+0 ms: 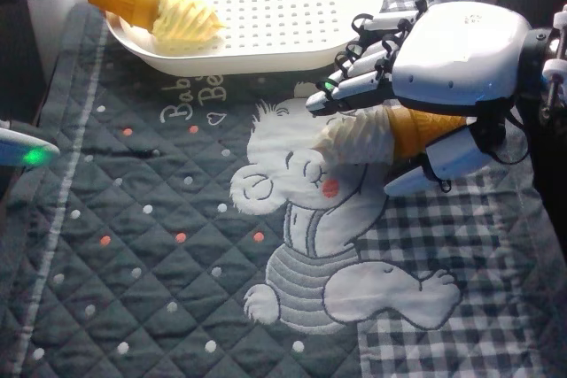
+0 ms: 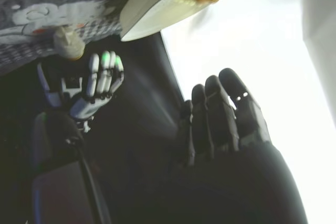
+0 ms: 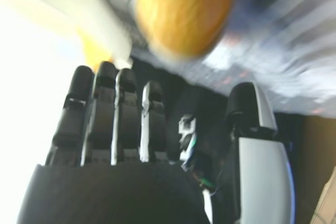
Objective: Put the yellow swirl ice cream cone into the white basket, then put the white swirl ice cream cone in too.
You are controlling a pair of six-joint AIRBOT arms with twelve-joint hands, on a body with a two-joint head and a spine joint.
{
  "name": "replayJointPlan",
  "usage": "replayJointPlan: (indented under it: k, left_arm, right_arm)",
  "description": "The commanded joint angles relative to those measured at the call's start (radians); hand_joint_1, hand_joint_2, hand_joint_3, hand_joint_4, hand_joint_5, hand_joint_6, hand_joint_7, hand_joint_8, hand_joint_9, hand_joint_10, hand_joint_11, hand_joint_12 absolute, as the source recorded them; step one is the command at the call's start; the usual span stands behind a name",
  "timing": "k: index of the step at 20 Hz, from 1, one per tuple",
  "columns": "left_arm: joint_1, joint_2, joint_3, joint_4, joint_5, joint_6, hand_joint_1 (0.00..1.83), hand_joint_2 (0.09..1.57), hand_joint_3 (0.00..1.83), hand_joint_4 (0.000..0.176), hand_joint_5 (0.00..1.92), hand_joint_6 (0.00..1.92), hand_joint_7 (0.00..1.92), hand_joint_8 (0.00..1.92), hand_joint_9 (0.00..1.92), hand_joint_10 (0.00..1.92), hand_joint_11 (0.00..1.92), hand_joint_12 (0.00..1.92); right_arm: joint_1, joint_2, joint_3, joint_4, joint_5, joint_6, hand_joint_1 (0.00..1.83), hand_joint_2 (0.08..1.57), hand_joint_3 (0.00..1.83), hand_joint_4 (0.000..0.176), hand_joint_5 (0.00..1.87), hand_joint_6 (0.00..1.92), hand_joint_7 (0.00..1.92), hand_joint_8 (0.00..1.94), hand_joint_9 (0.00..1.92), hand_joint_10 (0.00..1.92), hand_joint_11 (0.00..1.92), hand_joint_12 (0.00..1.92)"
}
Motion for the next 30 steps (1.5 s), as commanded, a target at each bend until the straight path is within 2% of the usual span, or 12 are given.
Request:
replayJointPlan:
  k: [1,4,6,9,11,15,18,20,22,24,26,30]
  left_arm:
    - [-0.004,0.003,0.001,-0.020,-0.124,-0.010,0.86,0.72,0.00,0.037,0.28,0.00,0.36,0.00,0.40,0.01,0.00,1.23]
    - [0.019,0.004,0.003,-0.027,-0.138,-0.028,0.87,0.73,0.00,0.035,0.28,0.00,0.35,0.00,0.39,0.00,0.00,1.21]
    - [0.031,0.004,0.002,-0.032,-0.149,-0.039,0.85,0.74,0.00,0.033,0.29,0.00,0.35,0.00,0.39,0.00,0.00,1.21]
    - [0.051,0.004,0.002,-0.042,-0.165,-0.056,0.83,0.75,0.01,0.016,0.31,0.00,0.36,0.00,0.41,0.01,0.00,1.26]
    - [0.072,0.004,0.002,-0.051,-0.184,-0.072,0.82,0.76,0.01,0.000,0.34,0.01,0.38,0.01,0.43,0.01,0.00,1.29]
    - [0.084,0.004,0.003,-0.057,-0.202,-0.087,0.83,0.77,0.01,0.000,0.35,0.01,0.40,0.01,0.44,0.01,0.00,1.28]
    - [0.088,0.005,0.003,-0.057,-0.207,-0.094,0.84,0.76,0.00,0.013,0.33,0.00,0.42,0.01,0.45,0.01,0.00,1.28]
    - [0.090,0.005,0.003,-0.058,-0.207,-0.098,0.87,0.76,0.00,0.000,0.35,0.00,0.43,0.01,0.46,0.01,0.00,1.31]
    - [0.091,0.005,0.003,-0.058,-0.209,-0.102,0.89,0.77,0.01,0.000,0.35,0.00,0.42,0.00,0.45,0.01,0.00,1.31]
    - [0.093,0.005,0.004,-0.058,-0.211,-0.104,0.88,0.77,0.00,0.000,0.36,0.01,0.43,0.00,0.46,0.01,0.00,1.31]
    - [0.094,0.005,0.004,-0.058,-0.211,-0.105,0.87,0.76,0.00,0.000,0.38,0.01,0.44,0.00,0.48,0.02,0.00,1.33]
    - [0.095,0.004,0.005,-0.060,-0.211,-0.109,0.85,0.76,0.00,0.000,0.40,0.00,0.44,0.00,0.49,0.01,0.00,1.36]
  right_arm:
    - [0.013,-0.007,0.001,0.041,0.072,0.008,0.70,0.93,0.00,0.088,0.37,0.00,0.49,0.01,0.53,0.01,0.11,1.04]
    - [0.013,-0.007,0.002,0.056,0.062,0.011,0.78,0.90,0.00,0.090,0.36,0.00,0.51,0.00,0.56,0.01,0.12,1.08]
    - [0.013,-0.005,0.004,0.090,0.062,0.011,0.86,0.88,0.00,0.045,0.42,0.00,0.61,0.02,0.69,0.05,0.22,1.25]
    - [0.012,-0.004,0.018,0.157,0.062,0.011,0.91,0.85,0.00,0.035,0.47,0.00,0.63,0.00,0.74,0.09,0.30,1.31]
    - [0.012,-0.006,0.028,0.172,0.058,0.011,0.91,0.84,0.00,0.000,0.49,0.00,0.66,0.01,0.77,0.11,0.35,1.27]
    - [0.011,-0.011,0.038,0.175,0.031,0.011,0.99,0.83,0.00,0.000,0.57,0.00,0.73,0.01,0.84,0.13,0.45,1.34]
    - [0.010,-0.014,0.041,0.180,0.025,0.011,1.00,0.84,0.00,0.000,0.63,0.00,0.81,0.04,0.57,1.08,0.46,1.55]
    - [0.009,-0.018,0.041,0.177,0.024,0.011,1.01,0.86,0.00,0.000,0.66,0.00,0.80,0.05,0.50,1.20,0.37,1.60]
    - [0.008,-0.024,0.040,0.165,0.018,0.011,1.01,0.89,0.00,0.018,0.73,0.01,0.55,0.75,0.40,1.49,0.25,1.78]
    - [0.007,-0.030,0.039,0.156,0.014,0.011,1.12,0.89,0.00,0.000,0.86,0.02,0.73,0.91,0.70,1.62,0.63,1.87]
    - [0.007,-0.033,0.037,0.153,0.014,0.011,1.17,0.97,0.01,0.000,1.21,0.38,0.97,0.89,0.86,1.66,0.71,1.91]
    - [0.007,-0.037,0.034,0.148,0.014,0.011,1.27,1.04,0.00,0.000,1.30,0.26,1.10,0.95,0.89,1.07,0.41,1.51]
